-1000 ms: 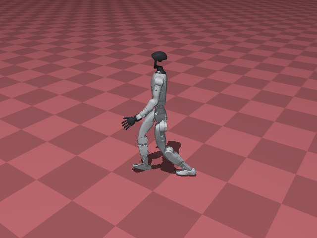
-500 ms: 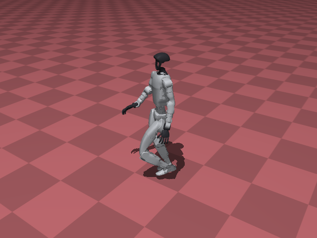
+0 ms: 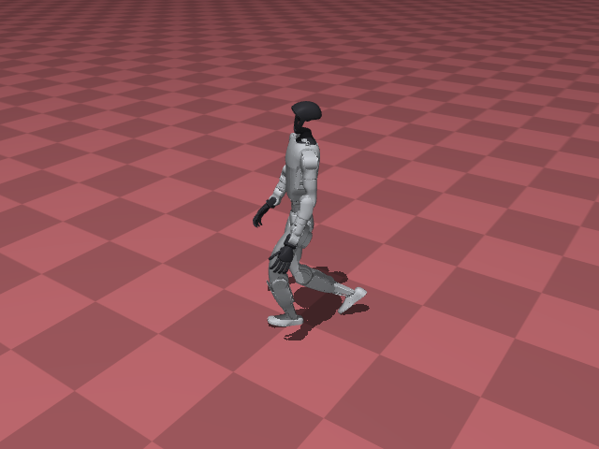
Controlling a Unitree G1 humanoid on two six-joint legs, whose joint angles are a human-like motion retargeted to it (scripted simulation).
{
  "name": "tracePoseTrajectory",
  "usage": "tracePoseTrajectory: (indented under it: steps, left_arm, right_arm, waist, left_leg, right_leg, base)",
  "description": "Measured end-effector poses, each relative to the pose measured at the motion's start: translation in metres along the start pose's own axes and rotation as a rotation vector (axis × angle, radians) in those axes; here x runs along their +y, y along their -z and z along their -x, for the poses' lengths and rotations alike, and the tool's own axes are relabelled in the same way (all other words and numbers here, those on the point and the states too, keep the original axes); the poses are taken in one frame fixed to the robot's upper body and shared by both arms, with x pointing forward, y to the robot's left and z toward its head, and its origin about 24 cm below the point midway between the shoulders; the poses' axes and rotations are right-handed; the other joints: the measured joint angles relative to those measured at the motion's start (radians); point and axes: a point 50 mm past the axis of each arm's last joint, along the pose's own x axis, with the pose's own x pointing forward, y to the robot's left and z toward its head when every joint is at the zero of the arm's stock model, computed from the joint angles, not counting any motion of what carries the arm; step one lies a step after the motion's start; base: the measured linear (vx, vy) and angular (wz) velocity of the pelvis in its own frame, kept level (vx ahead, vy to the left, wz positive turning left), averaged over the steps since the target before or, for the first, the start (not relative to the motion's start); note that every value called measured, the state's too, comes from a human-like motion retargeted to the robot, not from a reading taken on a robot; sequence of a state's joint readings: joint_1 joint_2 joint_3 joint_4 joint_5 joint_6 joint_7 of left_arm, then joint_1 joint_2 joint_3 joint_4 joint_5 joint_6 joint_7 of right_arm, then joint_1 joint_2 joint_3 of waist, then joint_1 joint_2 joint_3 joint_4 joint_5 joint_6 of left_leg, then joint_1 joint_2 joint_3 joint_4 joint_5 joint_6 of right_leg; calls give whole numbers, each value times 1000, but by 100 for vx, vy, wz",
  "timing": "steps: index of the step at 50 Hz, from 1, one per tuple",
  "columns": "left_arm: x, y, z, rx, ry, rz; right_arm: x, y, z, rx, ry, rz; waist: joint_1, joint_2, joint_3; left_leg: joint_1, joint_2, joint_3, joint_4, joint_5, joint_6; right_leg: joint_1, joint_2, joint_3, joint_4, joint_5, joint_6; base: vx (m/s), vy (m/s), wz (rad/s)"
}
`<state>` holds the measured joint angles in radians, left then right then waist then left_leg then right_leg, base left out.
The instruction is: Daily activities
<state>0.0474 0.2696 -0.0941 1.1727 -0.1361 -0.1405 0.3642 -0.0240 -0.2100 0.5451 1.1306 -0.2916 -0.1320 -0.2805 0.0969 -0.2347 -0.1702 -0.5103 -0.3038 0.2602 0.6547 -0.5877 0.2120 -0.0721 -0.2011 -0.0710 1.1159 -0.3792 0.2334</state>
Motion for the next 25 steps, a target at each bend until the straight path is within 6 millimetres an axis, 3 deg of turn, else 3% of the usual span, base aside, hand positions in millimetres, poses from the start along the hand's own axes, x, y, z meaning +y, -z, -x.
tracePoseTrajectory:
  steps: [2,4,10,15,17,22,25]
  left_arm:
    - [-4,-14,-2,-44,4,7]
    - [-7,-33,-5,-100,2,7]
    - [-22,-78,-6,-231,16,-29]
    - [-35,-116,-3,-326,37,-57]
    - [-40,-124,0,-360,50,-70]
    - [-53,-148,8,-463,93,-97]
    - [-59,-150,12,-493,121,-114]
  right_arm:
    - [13,23,10,87,-39,-20]
    - [20,40,19,156,-50,-47]
    - [18,79,37,298,34,-122]
    - [2,91,42,340,150,-163]
    - [1,95,45,360,176,-178]
    - [-4,99,46,400,243,-210]
    - [-2,99,47,404,252,-213]
  waist:
    - [-41,-23,-4]
    - [-79,-39,-9]
    - [-194,2,5]
    - [-245,111,43]
    - [-262,123,52]
    - [-245,215,35]
    - [-238,216,27]
  left_leg:
    - [36,-40,1,-1,-17,15]
    - [106,-83,-10,-76,-12,28]
    - [310,-130,-74,-193,-43,29]
    - [502,-83,-156,-333,-56,4]
    - [534,-76,-172,-326,-77,-9]
    - [588,-3,-212,-409,-103,-39]
    - [584,-1,-212,-362,-142,-54]
  right_leg:
    - [-49,-44,24,145,125,28]
    - [-123,-102,50,280,174,19]
    - [-326,-267,66,485,-80,-158]
    - [-478,-211,11,327,-244,-242]
    - [-526,-189,-3,219,-274,-230]
    - [-609,-1,-44,-211,-274,-148]
    - [-654,42,-17,-319,-294,-107]
  base:
    - [44,6,31]
    - [45,7,19]
    - [47,6,7]
    - [48,-6,4]
    - [46,-14,12]
    - [43,-15,-2]
    - [30,-12,0]
